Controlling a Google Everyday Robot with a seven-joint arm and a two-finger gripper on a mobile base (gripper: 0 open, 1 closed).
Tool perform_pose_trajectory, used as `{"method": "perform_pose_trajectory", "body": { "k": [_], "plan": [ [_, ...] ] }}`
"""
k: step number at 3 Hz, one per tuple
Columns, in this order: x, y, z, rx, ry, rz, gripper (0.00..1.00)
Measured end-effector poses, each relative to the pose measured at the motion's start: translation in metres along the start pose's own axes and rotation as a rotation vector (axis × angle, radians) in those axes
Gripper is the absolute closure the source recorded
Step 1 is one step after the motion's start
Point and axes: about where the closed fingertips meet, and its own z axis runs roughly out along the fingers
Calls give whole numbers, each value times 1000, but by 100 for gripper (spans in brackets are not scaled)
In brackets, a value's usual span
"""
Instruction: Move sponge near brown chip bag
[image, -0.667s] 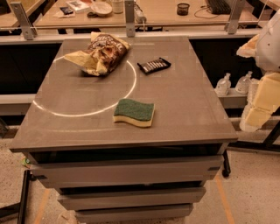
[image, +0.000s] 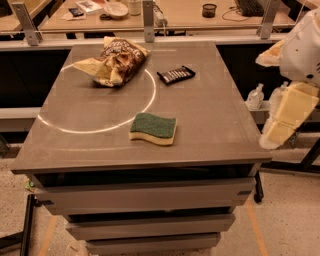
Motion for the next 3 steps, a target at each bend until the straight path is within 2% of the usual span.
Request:
{"method": "perform_pose_trajectory", "body": {
  "k": [1, 2, 3],
  "plan": [
    [-38, 5, 28, -64, -200, -24, 0],
    [-77, 13, 51, -89, -355, 25, 0],
    [-84, 10, 51, -73, -377, 29, 0]
  ]
}}
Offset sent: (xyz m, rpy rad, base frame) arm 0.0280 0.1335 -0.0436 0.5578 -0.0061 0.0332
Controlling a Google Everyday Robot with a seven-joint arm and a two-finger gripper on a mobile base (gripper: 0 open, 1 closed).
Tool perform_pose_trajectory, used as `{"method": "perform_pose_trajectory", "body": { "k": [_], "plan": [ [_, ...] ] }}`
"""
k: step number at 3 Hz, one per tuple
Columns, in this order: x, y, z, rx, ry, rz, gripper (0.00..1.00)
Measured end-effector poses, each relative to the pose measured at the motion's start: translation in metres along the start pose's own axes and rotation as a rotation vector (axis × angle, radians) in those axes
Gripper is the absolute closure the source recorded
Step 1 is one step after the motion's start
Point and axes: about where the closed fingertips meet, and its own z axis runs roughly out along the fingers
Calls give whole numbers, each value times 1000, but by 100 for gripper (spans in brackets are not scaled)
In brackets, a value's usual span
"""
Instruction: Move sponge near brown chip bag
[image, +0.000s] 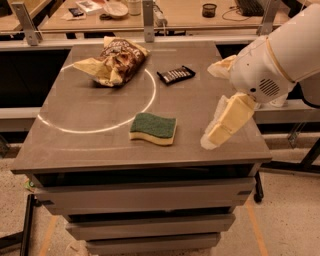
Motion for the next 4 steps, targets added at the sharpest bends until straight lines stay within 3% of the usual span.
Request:
{"method": "perform_pose_trajectory", "body": {
  "k": [1, 3, 4],
  "plan": [
    [-1, 2, 2, -4, -11, 2, 0],
    [10, -24, 72, -28, -69, 42, 0],
    [0, -31, 102, -67, -101, 17, 0]
  ]
}}
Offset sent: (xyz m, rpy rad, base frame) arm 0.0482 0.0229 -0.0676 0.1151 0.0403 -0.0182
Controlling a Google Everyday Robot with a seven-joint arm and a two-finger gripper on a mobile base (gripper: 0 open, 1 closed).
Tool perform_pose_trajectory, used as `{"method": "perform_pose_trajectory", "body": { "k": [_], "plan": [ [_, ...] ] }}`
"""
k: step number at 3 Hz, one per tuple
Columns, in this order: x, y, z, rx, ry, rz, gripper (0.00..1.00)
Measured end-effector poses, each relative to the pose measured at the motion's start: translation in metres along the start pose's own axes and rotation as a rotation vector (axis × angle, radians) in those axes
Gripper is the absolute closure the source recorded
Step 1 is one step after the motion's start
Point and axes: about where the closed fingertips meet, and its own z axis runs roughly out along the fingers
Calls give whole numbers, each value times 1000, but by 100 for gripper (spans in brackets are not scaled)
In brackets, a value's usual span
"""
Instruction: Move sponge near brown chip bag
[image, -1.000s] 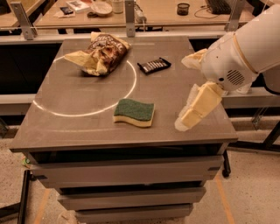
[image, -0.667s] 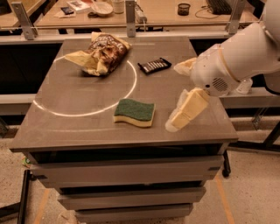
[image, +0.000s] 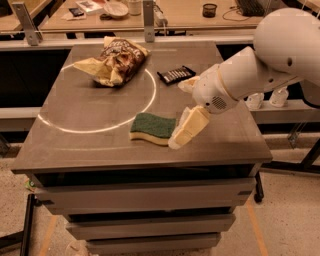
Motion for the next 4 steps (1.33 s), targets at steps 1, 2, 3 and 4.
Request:
{"method": "perform_pose_trajectory", "body": {
  "k": [1, 2, 3, 4],
  "plan": [
    [-16, 7, 25, -58, -11, -25, 0],
    [-20, 11, 44, -53, 7, 17, 0],
    [-15, 14, 62, -30, 30, 75, 0],
    [-10, 10, 76, -12, 30, 87, 0]
  ]
}}
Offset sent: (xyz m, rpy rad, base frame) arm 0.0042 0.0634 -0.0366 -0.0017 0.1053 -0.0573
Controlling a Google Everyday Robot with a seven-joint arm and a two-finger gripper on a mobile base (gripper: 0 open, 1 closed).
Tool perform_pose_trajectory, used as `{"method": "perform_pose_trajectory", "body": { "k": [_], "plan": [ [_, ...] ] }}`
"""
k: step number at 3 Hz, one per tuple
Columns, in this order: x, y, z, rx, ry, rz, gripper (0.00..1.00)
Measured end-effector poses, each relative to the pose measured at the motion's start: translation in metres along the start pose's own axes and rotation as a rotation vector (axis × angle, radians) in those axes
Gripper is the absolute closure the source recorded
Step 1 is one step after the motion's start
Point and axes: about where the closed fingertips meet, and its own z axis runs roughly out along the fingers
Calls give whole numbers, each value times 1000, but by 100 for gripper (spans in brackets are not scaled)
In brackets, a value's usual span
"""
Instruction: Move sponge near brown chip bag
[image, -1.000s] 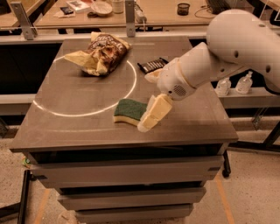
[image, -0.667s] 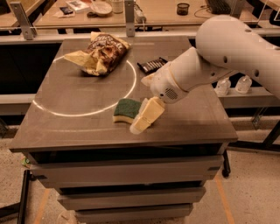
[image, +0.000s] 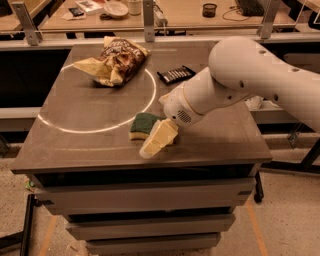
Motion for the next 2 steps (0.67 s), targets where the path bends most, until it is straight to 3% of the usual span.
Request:
{"method": "perform_pose_trajectory", "body": {
  "k": [2],
  "plan": [
    [9, -20, 2, -1, -22, 0, 41]
  ]
}}
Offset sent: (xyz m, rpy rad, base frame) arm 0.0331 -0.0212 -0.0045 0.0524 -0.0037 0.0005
